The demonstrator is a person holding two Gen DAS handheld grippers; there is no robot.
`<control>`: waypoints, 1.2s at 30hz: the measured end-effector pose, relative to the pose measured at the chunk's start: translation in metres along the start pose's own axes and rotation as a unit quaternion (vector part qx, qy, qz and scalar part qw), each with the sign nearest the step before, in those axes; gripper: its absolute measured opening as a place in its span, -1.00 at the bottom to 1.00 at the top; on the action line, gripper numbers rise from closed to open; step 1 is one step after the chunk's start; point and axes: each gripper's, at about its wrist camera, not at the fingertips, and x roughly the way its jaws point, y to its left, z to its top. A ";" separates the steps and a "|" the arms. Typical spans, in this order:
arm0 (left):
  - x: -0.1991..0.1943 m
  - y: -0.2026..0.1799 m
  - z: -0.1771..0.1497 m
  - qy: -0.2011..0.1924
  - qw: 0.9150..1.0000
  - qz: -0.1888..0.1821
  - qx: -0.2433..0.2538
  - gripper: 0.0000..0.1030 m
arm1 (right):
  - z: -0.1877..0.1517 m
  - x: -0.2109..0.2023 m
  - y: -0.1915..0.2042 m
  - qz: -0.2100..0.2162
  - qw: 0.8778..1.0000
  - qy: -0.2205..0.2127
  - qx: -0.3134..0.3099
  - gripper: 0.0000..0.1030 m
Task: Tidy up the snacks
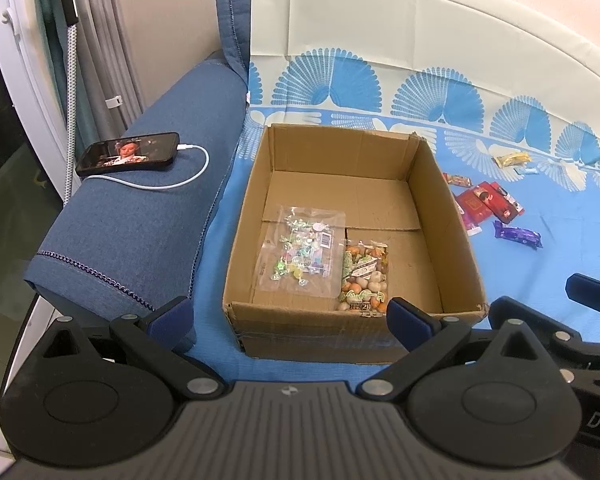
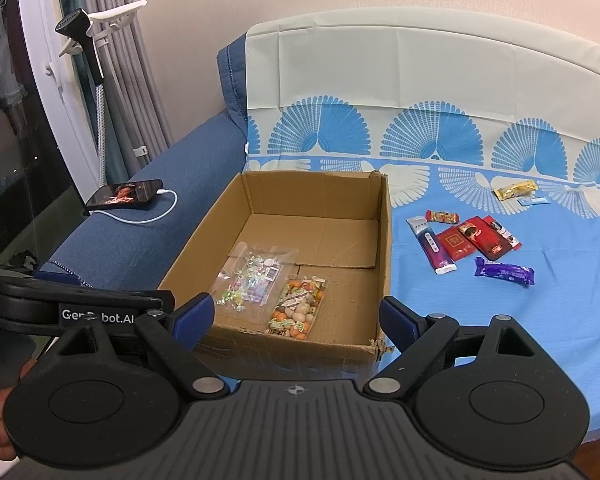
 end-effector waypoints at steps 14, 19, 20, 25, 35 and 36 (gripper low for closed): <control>0.002 -0.007 0.004 0.004 1.000 0.003 0.006 1.00 | -0.001 0.003 -0.008 0.001 1.000 0.001 0.021 0.79; 0.003 -0.013 0.009 0.006 1.000 -0.001 0.011 1.00 | 0.000 0.005 -0.021 -0.007 0.999 -0.002 0.040 0.81; 0.004 -0.015 0.010 0.007 1.000 -0.002 0.011 1.00 | 0.000 0.005 -0.024 -0.009 0.999 -0.002 0.043 0.82; 0.006 -0.022 0.019 0.008 1.000 -0.006 0.012 1.00 | 0.000 0.008 -0.040 -0.018 0.998 -0.002 0.061 0.85; 0.014 -0.042 0.038 0.002 1.000 -0.009 0.020 1.00 | 0.003 0.010 -0.063 -0.015 0.996 -0.007 0.085 0.97; 0.014 -0.044 0.039 0.002 1.000 -0.010 0.021 1.00 | 0.004 0.011 -0.065 -0.013 0.996 -0.008 0.088 0.98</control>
